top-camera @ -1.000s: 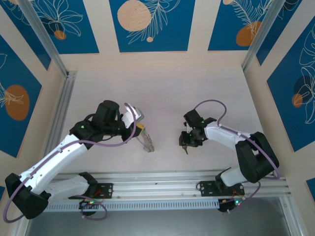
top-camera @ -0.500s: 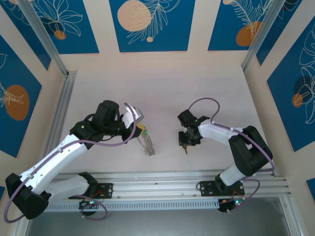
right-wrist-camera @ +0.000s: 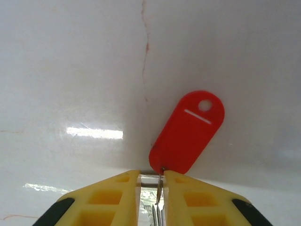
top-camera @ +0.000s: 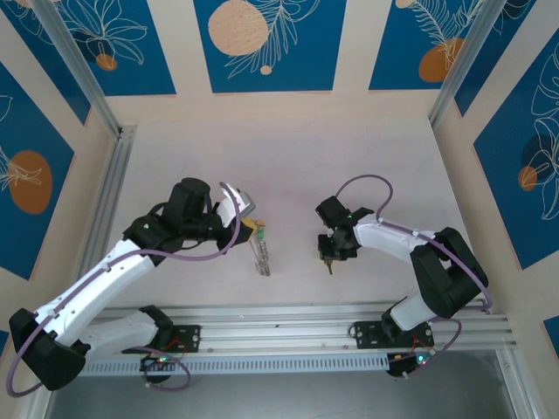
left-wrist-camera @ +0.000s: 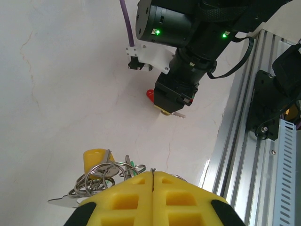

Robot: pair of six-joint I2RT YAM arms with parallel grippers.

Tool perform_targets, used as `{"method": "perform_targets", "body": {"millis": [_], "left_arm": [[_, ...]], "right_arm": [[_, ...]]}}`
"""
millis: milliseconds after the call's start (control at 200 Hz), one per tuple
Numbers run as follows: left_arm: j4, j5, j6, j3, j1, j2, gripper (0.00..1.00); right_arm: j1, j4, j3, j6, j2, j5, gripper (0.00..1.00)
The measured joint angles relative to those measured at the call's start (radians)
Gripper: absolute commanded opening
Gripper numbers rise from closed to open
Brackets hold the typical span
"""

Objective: Put the keys on the keyring

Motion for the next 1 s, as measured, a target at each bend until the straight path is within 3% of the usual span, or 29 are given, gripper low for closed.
{"method": "perform_targets", "body": {"millis": [635, 995], "left_arm": [[0.005, 0.027, 0.0, -0.003, 0.0, 0.0, 0.0], [0.005, 0.032, 0.0, -0.003, 0.0, 0.0, 0.0]], "right_arm": [[-0.001, -0.013, -0.029, 0.018, -0.039, 0.002, 0.12], [-0.009, 0.011, -0.03, 0.017, -0.024, -0.008, 0.13]]}}
